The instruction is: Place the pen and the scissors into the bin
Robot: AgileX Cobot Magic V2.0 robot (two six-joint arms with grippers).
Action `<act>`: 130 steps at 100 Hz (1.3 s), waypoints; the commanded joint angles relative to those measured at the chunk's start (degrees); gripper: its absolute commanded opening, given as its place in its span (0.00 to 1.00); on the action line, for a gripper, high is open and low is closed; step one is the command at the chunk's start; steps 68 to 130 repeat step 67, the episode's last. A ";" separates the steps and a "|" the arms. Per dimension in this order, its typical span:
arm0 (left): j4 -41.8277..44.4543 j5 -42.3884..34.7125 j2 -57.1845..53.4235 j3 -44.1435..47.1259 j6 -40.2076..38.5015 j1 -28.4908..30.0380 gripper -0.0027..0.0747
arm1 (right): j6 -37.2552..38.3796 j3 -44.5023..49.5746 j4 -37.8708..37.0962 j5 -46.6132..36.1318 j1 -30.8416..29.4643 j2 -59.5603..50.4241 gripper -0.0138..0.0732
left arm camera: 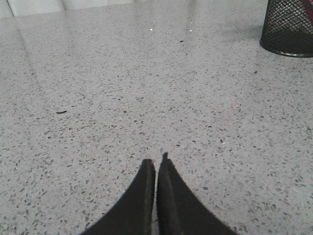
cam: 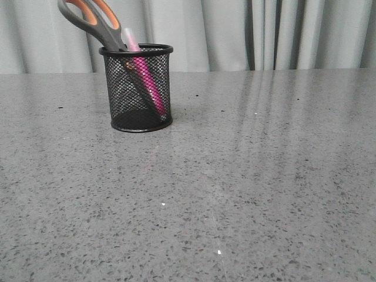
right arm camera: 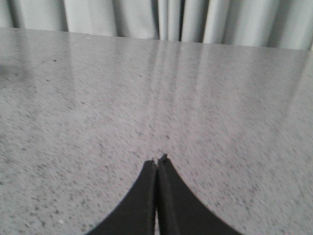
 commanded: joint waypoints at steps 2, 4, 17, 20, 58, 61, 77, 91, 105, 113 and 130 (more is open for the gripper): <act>-0.24 -4.15 0.68 2.41 -0.57 0.16 0.01 | -1.11 0.83 0.46 4.26 -0.89 -3.05 0.10; -0.24 -4.15 0.68 2.41 -0.57 0.16 0.01 | -1.11 0.83 0.46 6.54 -0.89 -4.32 0.10; -0.34 -4.15 0.68 2.41 -0.57 0.16 0.01 | -1.11 0.83 0.30 6.78 -1.03 -4.38 0.10; -0.34 -4.15 0.68 2.41 -0.57 0.16 0.01 | -1.11 0.83 0.30 6.69 -1.03 -4.38 0.10; -0.34 -4.15 0.68 2.41 -0.57 0.16 0.01 | -1.11 0.83 0.30 6.56 -1.03 -4.38 0.10; -0.34 -4.15 0.68 2.41 -0.57 0.16 0.01 | -1.11 0.83 0.30 6.56 -1.03 -4.38 0.10; -0.34 -4.15 0.68 2.41 -0.57 0.16 0.01 | -1.11 0.83 0.30 6.56 -1.03 -4.38 0.10; -0.34 -4.15 0.68 2.41 -0.57 0.16 0.01 | -1.11 0.83 0.30 6.56 -1.03 -4.38 0.10; -0.34 -4.15 0.68 2.41 -0.57 0.16 0.01 | -1.11 0.83 0.30 6.56 -1.03 -4.38 0.10; -0.34 -4.15 0.68 2.41 -0.57 0.16 0.01 | -1.11 0.83 0.30 6.56 -1.03 -4.38 0.10; -0.34 -4.15 0.68 2.41 -0.57 0.16 0.01 | -1.11 0.83 0.30 6.56 -1.03 -4.38 0.10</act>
